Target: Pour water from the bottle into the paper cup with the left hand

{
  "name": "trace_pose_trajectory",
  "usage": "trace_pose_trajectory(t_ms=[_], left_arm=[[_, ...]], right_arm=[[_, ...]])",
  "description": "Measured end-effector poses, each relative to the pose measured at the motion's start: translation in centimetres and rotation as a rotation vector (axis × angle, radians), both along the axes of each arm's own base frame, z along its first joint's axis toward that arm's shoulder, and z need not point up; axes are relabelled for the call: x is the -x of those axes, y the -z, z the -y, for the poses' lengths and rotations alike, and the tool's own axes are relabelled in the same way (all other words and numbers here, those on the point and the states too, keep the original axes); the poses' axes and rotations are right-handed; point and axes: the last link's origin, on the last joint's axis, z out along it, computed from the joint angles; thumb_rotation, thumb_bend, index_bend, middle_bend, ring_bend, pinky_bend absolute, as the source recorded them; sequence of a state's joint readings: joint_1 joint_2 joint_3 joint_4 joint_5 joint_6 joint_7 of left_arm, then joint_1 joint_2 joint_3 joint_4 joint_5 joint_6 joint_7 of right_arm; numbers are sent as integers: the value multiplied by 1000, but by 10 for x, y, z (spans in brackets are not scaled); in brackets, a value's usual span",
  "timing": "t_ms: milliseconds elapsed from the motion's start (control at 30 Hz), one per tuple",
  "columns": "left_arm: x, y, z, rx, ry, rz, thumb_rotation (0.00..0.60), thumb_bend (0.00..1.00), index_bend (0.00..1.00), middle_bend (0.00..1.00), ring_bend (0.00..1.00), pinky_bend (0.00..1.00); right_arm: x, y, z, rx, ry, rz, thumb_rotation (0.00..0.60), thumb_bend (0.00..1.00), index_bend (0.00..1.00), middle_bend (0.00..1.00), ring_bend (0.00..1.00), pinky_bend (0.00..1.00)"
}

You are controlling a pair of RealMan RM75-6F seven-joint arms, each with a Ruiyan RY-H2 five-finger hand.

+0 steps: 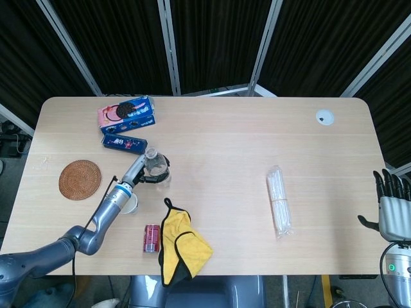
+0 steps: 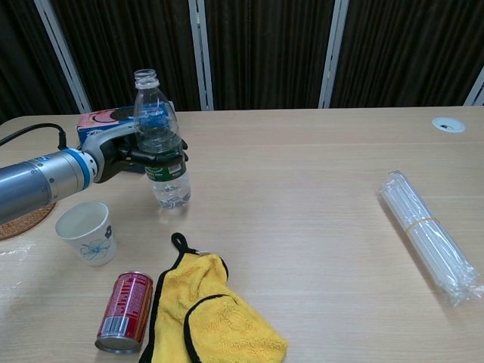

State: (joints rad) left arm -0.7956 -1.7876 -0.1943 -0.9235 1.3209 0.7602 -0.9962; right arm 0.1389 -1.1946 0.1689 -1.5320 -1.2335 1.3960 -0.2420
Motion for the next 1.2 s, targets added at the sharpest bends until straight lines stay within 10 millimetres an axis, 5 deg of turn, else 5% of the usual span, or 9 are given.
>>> trace_pose_trajectory(t_ms=[300, 633, 900, 1200], left_arm=[[-3, 14, 0, 9, -17, 12, 600, 348, 598, 440, 240, 321], [0, 17, 0, 0, -17, 3, 600, 204, 395, 210, 71, 150], [2, 16, 4, 4, -5, 5, 600, 91, 18, 0, 0, 1], [6, 1, 14, 2, 19, 20, 600, 86, 0, 0, 0, 0]], right_arm=[[1, 0, 1, -3, 5, -1, 600, 0, 0, 0, 0, 0], [2, 1, 2, -6, 11, -4, 600, 0, 0, 0, 0, 0], [2, 1, 2, -5, 13, -1, 600, 0, 0, 0, 0, 0], [-1, 1, 1, -7, -2, 13, 600, 0, 0, 0, 0, 0]])
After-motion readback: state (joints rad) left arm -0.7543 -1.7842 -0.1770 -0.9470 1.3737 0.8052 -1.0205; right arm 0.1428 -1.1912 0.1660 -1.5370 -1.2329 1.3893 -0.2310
